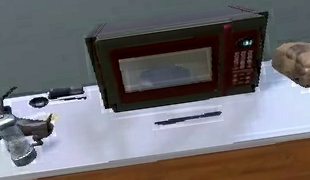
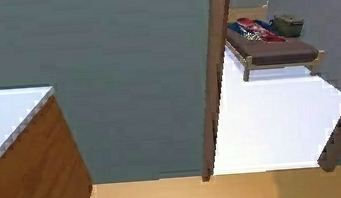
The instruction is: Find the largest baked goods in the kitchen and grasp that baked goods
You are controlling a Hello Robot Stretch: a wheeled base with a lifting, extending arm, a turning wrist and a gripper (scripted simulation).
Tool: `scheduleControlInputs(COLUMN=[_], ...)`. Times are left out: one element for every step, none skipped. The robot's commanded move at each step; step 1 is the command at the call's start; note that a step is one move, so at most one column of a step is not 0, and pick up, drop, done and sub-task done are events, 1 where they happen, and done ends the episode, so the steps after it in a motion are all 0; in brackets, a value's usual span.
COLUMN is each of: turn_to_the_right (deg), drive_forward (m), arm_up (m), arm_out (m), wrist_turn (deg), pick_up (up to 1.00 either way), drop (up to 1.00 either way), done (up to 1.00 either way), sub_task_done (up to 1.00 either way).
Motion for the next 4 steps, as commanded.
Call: scheduleControlInputs(turn_to_the_right=[33.0, 0.0, -45.0, -33.0], drive_forward=[0.00, 0.40, 0.00, 0.00], arm_up=[0.00, 0.00, 0.00, 0.00], arm_out=[0.00, 0.00, 0.00, 0.00], wrist_turn=[0.0, 0.0, 0.0, 0.0], pick_up=[0.00, 0.00, 0.00, 0.00], drop=[0.00, 0.00, 0.00, 0.00], done=[0.00, 0.00, 0.00, 0.00], sub_task_done=[0.00, 0.00, 0.00, 0.00])
